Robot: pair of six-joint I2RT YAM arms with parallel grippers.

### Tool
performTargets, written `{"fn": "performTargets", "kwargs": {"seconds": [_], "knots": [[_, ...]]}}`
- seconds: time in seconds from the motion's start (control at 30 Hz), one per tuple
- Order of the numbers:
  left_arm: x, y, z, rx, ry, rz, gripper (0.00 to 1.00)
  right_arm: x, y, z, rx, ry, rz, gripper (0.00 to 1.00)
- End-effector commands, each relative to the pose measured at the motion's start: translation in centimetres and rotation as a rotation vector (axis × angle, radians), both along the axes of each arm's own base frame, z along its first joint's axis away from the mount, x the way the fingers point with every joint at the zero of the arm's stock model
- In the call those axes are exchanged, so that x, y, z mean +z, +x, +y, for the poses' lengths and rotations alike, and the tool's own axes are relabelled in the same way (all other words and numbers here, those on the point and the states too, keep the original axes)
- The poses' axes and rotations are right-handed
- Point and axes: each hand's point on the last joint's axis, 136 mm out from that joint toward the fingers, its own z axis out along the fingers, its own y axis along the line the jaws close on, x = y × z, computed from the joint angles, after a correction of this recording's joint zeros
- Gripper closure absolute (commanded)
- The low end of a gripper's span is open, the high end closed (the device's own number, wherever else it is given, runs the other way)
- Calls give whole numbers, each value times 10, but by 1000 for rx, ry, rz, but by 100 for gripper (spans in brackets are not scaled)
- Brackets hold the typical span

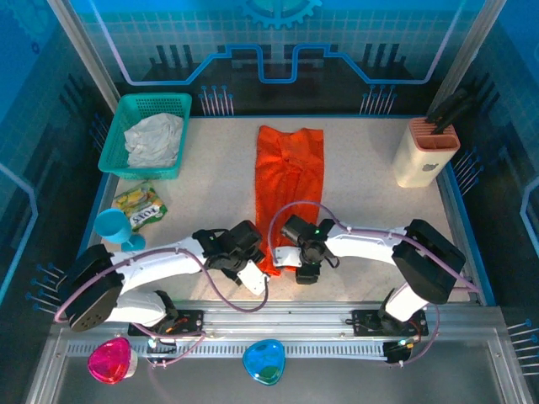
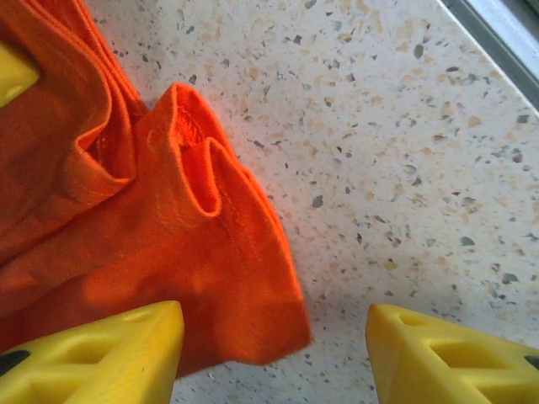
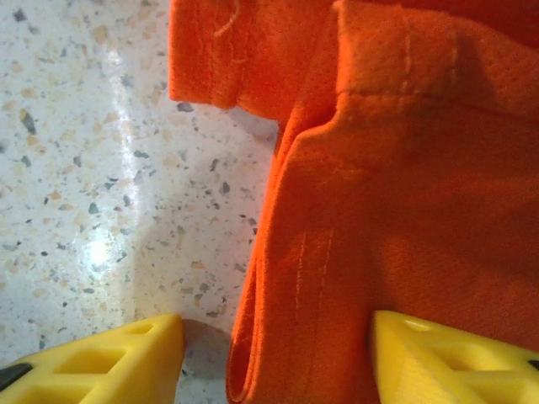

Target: Fold and stack the t-shirts

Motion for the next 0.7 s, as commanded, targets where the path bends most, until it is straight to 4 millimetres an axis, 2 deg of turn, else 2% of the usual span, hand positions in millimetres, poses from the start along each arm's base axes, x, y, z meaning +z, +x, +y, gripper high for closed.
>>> {"fn": "performTargets", "kwargs": {"seconds": [0.0, 0.1, 0.47, 0.67], "knots": [[1, 2, -12, -45, -31, 19, 43, -13, 10, -8, -39, -43, -12, 50], [-3, 6, -15, -39, -39, 25, 45, -12, 13, -13, -59, -45, -19, 56], [-15, 15, -6, -3, 27, 92, 57, -5, 13, -19, -81, -13, -29, 58], [-27, 14, 4, 7, 118, 147, 57, -3, 13, -20, -82, -13, -27, 58]]}}
